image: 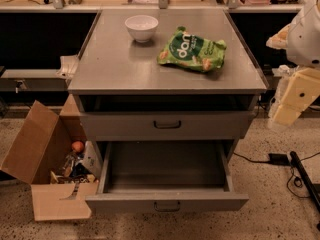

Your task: Close middle drawer

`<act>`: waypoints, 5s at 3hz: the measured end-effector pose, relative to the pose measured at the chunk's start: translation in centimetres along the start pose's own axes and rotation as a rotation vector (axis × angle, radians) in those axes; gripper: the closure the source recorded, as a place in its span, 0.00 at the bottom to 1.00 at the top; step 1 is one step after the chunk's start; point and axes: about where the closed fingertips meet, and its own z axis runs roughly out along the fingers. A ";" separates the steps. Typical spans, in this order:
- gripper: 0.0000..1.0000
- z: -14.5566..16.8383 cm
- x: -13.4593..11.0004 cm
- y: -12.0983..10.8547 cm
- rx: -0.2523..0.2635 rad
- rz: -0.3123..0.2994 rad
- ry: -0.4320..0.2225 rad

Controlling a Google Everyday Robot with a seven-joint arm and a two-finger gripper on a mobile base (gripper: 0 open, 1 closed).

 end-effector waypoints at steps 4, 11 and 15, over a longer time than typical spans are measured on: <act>0.00 22.7 4.5 9.4 -0.237 -0.106 -0.061; 0.98 48.4 9.8 19.4 -0.420 -0.174 -0.147; 1.00 55.0 9.2 17.7 -0.384 -0.174 -0.172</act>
Offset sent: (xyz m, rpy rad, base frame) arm -0.0171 -0.0124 -0.2586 -0.0252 0.2422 0.1805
